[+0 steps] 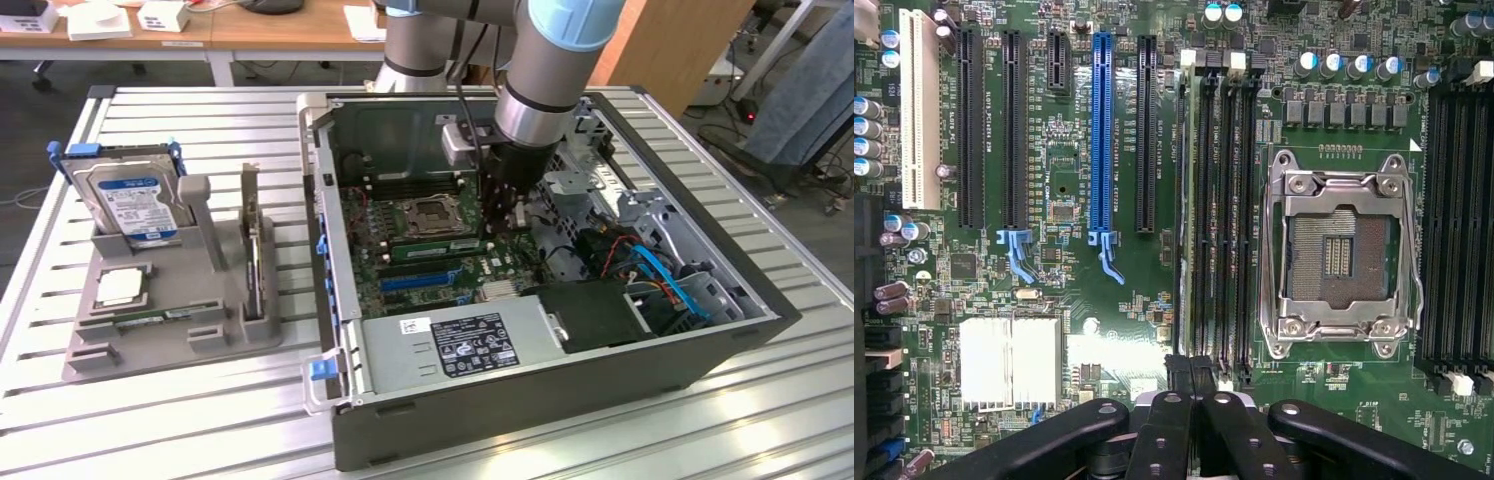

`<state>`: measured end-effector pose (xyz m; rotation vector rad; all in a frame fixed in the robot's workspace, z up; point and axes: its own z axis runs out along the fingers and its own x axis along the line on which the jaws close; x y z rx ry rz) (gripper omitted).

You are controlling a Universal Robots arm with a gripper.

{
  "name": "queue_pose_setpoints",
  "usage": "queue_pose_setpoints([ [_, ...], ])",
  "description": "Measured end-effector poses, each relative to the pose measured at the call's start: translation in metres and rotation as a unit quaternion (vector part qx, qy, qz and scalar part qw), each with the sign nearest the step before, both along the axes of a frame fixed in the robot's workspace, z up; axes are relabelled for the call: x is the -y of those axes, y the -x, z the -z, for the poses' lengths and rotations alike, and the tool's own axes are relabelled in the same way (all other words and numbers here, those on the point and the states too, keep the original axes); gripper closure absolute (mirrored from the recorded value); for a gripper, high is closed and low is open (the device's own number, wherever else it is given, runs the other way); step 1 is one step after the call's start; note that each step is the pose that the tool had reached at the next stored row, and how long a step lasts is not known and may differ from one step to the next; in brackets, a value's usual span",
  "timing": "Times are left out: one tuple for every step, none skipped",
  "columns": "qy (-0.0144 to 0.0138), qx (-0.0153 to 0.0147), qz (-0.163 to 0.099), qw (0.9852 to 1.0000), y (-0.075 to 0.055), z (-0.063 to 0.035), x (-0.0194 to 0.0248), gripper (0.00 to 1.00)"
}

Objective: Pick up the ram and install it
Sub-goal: 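Press down the ram until it locks into place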

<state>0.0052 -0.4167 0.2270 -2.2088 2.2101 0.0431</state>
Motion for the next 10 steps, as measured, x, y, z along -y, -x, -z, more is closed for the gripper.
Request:
queue_pose_setpoints([
  [0.0,0.0,0.0,1.0,0.0,0.0,0.0,0.91],
  [0.0,0.0,0.0,1.0,0.0,0.0,0.0,0.91],
  [0.0,0.0,0.0,1.0,0.0,0.0003,0.0,0.91],
  [-0.0001,0.0,0.0,1.0,0.0,0.0007,0.0,0.91],
  [0.0,0.0,0.0,1.0,0.0,0.0009,0.0,0.91],
  [0.0,0.0,0.0,1.0,0.0,0.0009,0.0,0.91],
  [0.0001,0.0,0.0,1.0,0.0,0.0009,0.0,0.91],
  [0.0001,0.0,0.0,1.0,0.0,0.0009,0.0,0.91],
  [0.0,0.0,0.0,1.0,0.0,0.001,0.0,0.91],
  [0.0,0.0,0.0,1.0,0.0,0.001,0.0,0.91],
])
